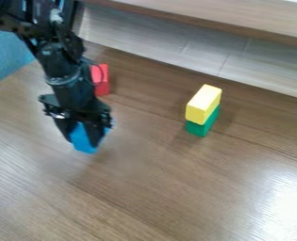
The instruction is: Move the blue cube to to left of the table
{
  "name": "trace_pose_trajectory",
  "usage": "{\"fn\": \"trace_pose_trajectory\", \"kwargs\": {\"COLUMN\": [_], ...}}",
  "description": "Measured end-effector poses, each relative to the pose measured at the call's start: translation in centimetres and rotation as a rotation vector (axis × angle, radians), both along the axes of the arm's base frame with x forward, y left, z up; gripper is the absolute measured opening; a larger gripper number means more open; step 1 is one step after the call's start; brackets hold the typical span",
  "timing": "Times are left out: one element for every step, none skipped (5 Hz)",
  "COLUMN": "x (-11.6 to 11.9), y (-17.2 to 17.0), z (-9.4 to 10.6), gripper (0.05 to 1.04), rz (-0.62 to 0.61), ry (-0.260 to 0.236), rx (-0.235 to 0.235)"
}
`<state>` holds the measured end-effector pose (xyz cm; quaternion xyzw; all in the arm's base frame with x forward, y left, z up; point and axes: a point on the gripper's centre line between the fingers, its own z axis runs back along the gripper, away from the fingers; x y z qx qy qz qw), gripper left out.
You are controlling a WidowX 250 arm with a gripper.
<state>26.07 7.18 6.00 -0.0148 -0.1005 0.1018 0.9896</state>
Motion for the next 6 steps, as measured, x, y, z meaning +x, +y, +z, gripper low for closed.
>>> {"fn": "trace_pose_trajectory", "kwargs": {"x": [0.1,0.0,-0.2,0.0,-0.2,0.3], "y": [2.4,4.0,4.6,4.8,4.5,4.3], "z": [-1.2,-1.9,-2.3,-2.2,-2.2,-0.3], "gripper": [0.573,0.573,0.642,0.934,1.005,0.999], "rz": [0.047,0.073,0.089,0.087,0.086,0.102], "ry": [0.032,0.047,0.057,0.057,0.067,0.022], "rx": [0.007,0.025,0.039,0.044,0.024,-0.01]}}
